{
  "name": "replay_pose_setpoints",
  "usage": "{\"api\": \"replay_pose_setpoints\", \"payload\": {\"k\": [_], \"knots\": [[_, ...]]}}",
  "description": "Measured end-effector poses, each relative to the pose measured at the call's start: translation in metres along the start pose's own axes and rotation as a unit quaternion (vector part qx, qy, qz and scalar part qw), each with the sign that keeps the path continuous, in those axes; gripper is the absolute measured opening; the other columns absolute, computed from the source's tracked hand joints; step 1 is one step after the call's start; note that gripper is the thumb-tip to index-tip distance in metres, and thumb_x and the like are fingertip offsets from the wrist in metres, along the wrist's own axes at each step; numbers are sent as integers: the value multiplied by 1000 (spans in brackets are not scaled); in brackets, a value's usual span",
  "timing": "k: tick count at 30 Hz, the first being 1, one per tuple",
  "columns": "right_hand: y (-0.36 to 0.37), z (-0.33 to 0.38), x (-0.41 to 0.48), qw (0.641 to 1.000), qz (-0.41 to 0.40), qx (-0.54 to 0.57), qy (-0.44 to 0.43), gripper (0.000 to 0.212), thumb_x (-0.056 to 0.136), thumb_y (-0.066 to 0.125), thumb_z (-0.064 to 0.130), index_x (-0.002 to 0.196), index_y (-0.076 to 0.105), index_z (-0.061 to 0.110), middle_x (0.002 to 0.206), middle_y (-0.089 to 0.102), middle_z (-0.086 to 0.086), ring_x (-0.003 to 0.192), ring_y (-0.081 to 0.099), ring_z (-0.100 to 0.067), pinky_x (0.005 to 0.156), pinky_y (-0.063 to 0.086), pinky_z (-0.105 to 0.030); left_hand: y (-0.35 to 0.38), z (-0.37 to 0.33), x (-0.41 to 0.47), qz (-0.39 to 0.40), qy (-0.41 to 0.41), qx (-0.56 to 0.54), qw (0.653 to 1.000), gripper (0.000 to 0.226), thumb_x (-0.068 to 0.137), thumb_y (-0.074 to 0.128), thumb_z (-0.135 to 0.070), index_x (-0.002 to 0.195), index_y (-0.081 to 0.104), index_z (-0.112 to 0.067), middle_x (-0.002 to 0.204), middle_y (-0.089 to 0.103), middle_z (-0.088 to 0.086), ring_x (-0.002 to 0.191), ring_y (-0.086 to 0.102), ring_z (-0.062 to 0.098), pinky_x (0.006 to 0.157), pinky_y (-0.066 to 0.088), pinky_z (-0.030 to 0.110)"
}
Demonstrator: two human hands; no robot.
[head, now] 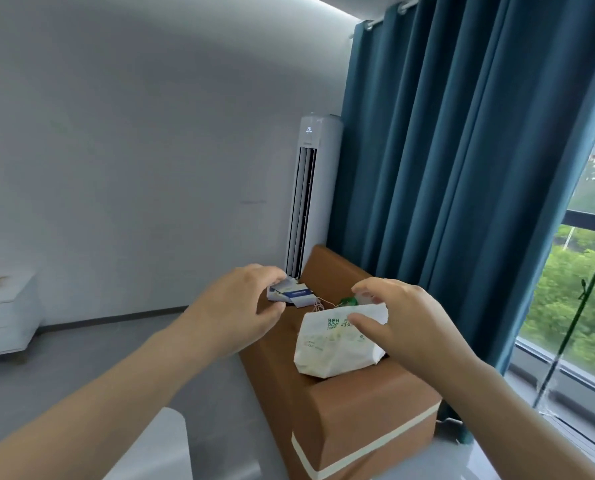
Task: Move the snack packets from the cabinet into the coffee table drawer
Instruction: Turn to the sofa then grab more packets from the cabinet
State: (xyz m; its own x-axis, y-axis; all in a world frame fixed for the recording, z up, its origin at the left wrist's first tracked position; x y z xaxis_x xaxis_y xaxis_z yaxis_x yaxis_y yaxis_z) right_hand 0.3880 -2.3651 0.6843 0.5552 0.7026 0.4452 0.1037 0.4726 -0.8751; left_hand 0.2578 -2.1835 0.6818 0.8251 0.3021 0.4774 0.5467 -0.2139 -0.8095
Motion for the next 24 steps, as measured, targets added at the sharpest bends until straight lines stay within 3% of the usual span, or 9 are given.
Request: {"api": "replay_pose_setpoints", "payload": {"k": [10, 13, 19, 24], "knots": [[69, -52, 156, 1000, 27, 6, -15, 31, 88, 61, 37, 118, 59, 31, 113, 64, 14, 100, 58, -6, 85, 51, -27, 57, 77, 143, 14, -16, 6, 1000, 35, 92, 54, -28, 127, 54, -24, 123, 59, -5, 113, 53, 13, 96, 42, 31], [97, -79, 206, 999, 34, 5, -30, 35, 88, 60, 39, 122, 57, 32, 115, 63, 14, 100, 57, -5, 84, 51, -24, 82, 100, 187, 9, -33, 21, 999, 40, 92, 55, -29, 132, 50, -23, 130, 55, -5, 119, 51, 13, 98, 40, 26], [140, -132, 305, 997, 34, 33, -65, 41, 86, 61, 43, 125, 56, 32, 120, 62, 14, 105, 59, -7, 85, 47, -20, 119, 129, 270, -10, -76, 60, 995, 44, 94, 54, -32, 137, 45, -24, 136, 50, -9, 102, 54, 11, 83, 30, 14], [177, -161, 391, 992, 39, 27, -120, 44, 88, 56, 47, 130, 52, 34, 124, 60, 15, 110, 57, -6, 88, 49, -23, 138, 159, 330, -42, -114, 83, 989, 45, 92, 55, -34, 135, 48, -24, 135, 53, -8, 117, 53, 13, 96, 34, 20]]}}
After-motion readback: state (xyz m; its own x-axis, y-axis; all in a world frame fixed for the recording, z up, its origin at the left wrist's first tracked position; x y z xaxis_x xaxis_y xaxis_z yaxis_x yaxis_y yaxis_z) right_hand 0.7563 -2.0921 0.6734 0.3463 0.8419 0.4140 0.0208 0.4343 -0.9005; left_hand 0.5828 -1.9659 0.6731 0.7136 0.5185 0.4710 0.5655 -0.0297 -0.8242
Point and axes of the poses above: each hand's wrist, its own x-axis towards the middle knuckle, its own y-axis out of the palm, z = x × y, the point moved 1 cm from there along x, towards the middle knuckle
